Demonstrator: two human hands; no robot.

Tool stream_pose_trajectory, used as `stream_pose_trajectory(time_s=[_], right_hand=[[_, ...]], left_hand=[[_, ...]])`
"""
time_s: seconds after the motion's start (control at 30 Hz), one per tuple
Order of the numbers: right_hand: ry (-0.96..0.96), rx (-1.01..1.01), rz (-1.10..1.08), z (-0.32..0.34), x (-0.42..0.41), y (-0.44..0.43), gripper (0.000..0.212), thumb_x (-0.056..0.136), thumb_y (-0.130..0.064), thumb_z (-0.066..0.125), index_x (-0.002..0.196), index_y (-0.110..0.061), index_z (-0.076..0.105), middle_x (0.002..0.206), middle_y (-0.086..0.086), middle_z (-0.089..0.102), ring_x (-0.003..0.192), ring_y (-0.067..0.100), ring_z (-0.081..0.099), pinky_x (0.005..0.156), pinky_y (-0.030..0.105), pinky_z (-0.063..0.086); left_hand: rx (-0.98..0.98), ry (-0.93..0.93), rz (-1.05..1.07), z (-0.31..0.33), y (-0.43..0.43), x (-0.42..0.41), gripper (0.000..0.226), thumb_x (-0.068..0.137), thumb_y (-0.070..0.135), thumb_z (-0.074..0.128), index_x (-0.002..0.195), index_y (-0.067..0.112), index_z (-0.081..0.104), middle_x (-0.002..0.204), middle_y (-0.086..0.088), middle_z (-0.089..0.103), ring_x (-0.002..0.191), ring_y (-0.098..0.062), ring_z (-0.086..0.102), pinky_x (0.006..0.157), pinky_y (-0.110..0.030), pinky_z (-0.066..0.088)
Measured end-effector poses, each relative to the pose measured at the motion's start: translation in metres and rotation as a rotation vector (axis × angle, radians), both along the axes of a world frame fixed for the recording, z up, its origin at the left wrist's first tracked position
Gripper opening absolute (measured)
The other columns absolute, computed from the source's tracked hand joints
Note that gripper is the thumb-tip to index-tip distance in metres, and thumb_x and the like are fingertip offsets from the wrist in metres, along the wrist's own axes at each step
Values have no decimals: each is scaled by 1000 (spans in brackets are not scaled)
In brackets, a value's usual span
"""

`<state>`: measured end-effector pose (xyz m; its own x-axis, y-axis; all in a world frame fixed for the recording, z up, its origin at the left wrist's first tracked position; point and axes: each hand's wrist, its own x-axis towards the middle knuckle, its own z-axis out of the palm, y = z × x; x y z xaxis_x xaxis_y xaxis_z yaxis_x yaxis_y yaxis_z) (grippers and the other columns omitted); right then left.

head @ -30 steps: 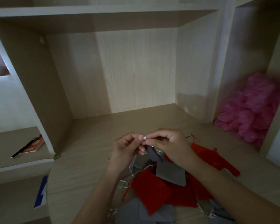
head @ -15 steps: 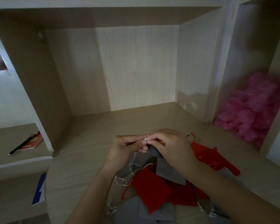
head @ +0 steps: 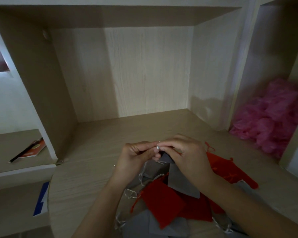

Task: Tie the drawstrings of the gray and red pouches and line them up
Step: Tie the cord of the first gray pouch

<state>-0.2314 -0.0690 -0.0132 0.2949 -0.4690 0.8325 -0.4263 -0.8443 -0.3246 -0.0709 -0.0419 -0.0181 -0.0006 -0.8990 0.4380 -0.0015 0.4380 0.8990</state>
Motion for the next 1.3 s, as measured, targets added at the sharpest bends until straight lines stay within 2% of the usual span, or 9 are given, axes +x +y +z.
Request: stream_pose_trajectory(time_s=[0.2,0.5,0.57,0.7,0.8,0.93,1.0,1.17,1.3], right_hand=[[19,-6,-2,4,1,5,19,89,-23,56,95,-19,75,82,-5,69,75,4,61,67,19,46],[-18,72,-26,13,0,9,17,78,-28,61,79,-14,71,74,-7,70,79,-1,58,68,-2,38],[22,48,-16,14,-2,7,19,80,-29,60,79,-15,73,74,-6,70,76,0,58,67,1,39],[55,15,-5,14,-4,3,8,80,-19,69,83,-14,75,76,-6,69,73,3,58,66,8,40],[4,144,31,14,-2,6,7,79,-18,73,85,-14,72,77,-8,68,75,1,59,67,5,40],[-143,566,199,17,-2,4,15,75,-13,78,85,-17,67,73,-6,66,64,-1,58,61,12,43],[-155,703,311,19,-5,-1,17,73,-9,78,83,-16,66,70,-4,65,61,2,57,58,14,44],[-135,762,415,17,-8,-9,19,73,-6,79,80,-15,63,70,2,66,62,11,59,60,22,47],[-126,748,423,15,-10,-10,18,74,-7,78,81,-12,63,72,4,65,62,11,58,60,23,46]], left_hand=[[-56,92,23,-1,1,-7,33,70,4,66,100,-9,67,68,-5,71,59,-9,62,60,-18,51],[-119,27,53,-1,3,-9,21,72,9,67,87,-5,72,69,-8,70,61,-16,60,60,-18,50],[-117,19,52,-2,3,-8,21,74,10,66,88,-5,72,67,-8,69,61,-17,60,61,-19,50],[-90,79,65,-4,0,-11,21,78,15,62,88,1,73,63,-13,65,58,-16,57,59,-21,50],[-76,79,89,-7,-3,-13,17,80,19,60,84,11,74,63,-14,63,57,-13,55,60,-21,48],[-84,24,53,-11,-6,-13,20,90,21,57,80,6,65,62,2,58,60,-10,51,60,-19,43],[-94,16,22,-12,-7,-15,19,90,20,53,79,7,62,64,6,57,62,-9,49,61,-18,42],[-104,-17,-23,-14,-8,-15,20,90,20,51,77,8,58,66,4,58,63,-7,51,61,-18,43],[-129,-44,-29,-14,-7,-13,29,87,34,54,78,7,60,67,-1,59,63,-8,52,62,-19,43]])
